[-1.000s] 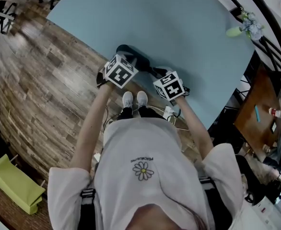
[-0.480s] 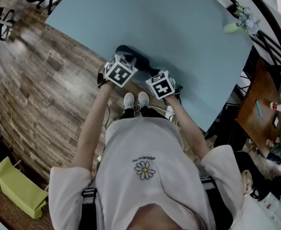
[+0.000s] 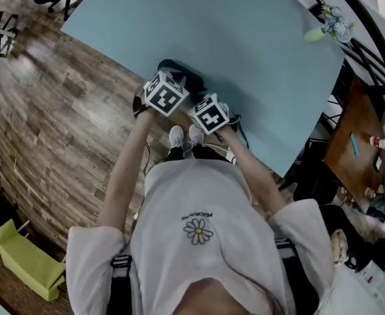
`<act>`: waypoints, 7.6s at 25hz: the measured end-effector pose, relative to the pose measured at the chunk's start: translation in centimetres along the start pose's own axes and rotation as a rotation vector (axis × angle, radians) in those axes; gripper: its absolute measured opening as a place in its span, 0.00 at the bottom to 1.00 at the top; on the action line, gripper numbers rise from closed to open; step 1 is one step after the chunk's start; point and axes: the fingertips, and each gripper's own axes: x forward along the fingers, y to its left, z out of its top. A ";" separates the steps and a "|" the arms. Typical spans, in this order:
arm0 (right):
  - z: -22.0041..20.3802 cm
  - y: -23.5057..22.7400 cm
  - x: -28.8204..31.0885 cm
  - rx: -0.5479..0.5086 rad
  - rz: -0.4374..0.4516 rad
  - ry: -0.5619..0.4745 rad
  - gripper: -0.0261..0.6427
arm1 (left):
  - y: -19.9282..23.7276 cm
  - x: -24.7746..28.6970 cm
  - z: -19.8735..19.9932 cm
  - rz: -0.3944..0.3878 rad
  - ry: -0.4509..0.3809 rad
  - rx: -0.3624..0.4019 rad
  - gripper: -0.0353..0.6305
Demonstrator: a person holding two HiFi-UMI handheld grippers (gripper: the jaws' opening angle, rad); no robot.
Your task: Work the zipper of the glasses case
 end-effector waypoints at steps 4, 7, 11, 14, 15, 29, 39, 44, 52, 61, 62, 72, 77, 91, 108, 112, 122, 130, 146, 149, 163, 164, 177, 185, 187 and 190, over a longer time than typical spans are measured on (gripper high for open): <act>-0.2 -1.4 -1.2 -0.056 -0.059 -0.003 0.05 | -0.2 -0.5 0.5 -0.003 -0.024 0.056 0.10; -1.5 -6.2 -3.9 -0.121 -0.231 0.035 0.05 | 0.1 -1.2 1.9 0.039 -0.059 0.119 0.10; -3.2 -10.8 -5.9 -0.127 -0.333 0.060 0.05 | -2.1 -0.7 3.5 -0.050 -0.091 0.157 0.10; -4.2 -11.3 -5.8 -0.145 -0.330 0.076 0.05 | -5.1 0.8 3.2 -0.147 -0.035 0.230 0.10; -4.5 -11.2 -5.6 -0.143 -0.324 0.080 0.05 | -5.9 1.1 3.0 -0.172 -0.020 0.246 0.10; -2.8 0.2 -2.1 -0.062 0.039 -0.045 0.05 | -6.9 1.9 2.8 -0.214 -0.009 0.237 0.09; -2.7 0.2 -3.7 0.059 -0.159 -0.179 0.05 | -6.4 1.7 2.9 -0.249 -0.044 0.197 0.08; -2.3 -1.6 -2.9 0.256 -0.182 -0.172 0.27 | -6.8 1.6 2.9 -0.254 -0.034 0.198 0.08; -2.9 -1.6 -2.0 0.487 -0.244 -0.150 0.26 | -6.7 1.6 3.0 -0.280 -0.046 0.117 0.08; -2.2 -1.6 -1.1 0.478 -0.358 -0.184 0.18 | -6.5 1.4 3.1 -0.311 -0.069 0.076 0.08; -2.4 -1.6 -1.2 0.469 -0.361 -0.187 0.17 | -6.5 1.4 3.1 -0.311 -0.070 0.077 0.08; -5.3 -5.6 -5.4 0.412 -0.413 -0.182 0.05 | -7.0 0.6 3.5 -0.310 -0.087 0.178 0.08; -6.3 -6.3 -6.5 0.296 -0.414 -0.166 0.05 | -6.2 -0.6 3.7 -0.284 -0.111 0.199 0.08; -8.9 -5.1 -6.3 0.175 -0.262 -0.112 0.05 | -12.1 2.8 3.6 -0.501 -0.073 1.055 0.08; -16.0 -7.0 -10.8 0.196 -0.459 0.028 0.05 | -15.8 3.7 8.1 -0.480 -0.224 0.941 0.08; -16.6 -7.7 -11.1 0.180 -0.481 0.037 0.05 | -17.4 5.7 8.7 -0.473 -0.160 0.964 0.08; -16.7 -7.3 -11.3 0.213 -0.434 0.002 0.05 | -17.4 6.0 8.9 -0.473 -0.160 0.832 0.07; -14.4 -4.5 -9.8 0.301 -0.349 -0.060 0.05 | -17.3 6.1 8.9 -0.465 -0.156 0.796 0.07; -14.3 -4.9 -9.7 0.392 -0.380 -0.115 0.05 | -17.3 6.1 9.3 -0.435 -0.184 0.727 0.07; -14.5 -5.3 -11.0 0.392 -0.425 -0.132 0.05 | -17.2 5.9 9.3 -0.413 -0.186 0.718 0.08; -5.5 -15.1 -29.3 0.275 -0.832 -0.547 0.24 | -10.2 -8.9 23.7 -0.109 -0.727 0.344 0.08; -4.1 -15.3 -30.7 0.252 -0.849 -0.589 0.24 | -9.3 -10.6 24.5 -0.069 -0.771 0.311 0.08; 11.7 -8.1 -39.2 0.031 -0.800 -1.089 0.08 | -2.4 -29.2 20.7 0.439 -1.178 -0.052 0.08; 13.2 -4.8 -37.4 -0.007 -0.752 -1.116 0.05 | -1.3 -31.5 16.6 0.601 -1.175 -0.058 0.08; 13.2 -4.5 -36.8 -0.005 -0.739 -1.106 0.05 | -1.4 -31.6 16.4 0.615 -1.175 -0.063 0.08; 13.3 -4.0 -36.3 -0.005 -0.717 -1.100 0.05 | -1.8 -31.9 16.3 0.624 -1.179 -0.076 0.08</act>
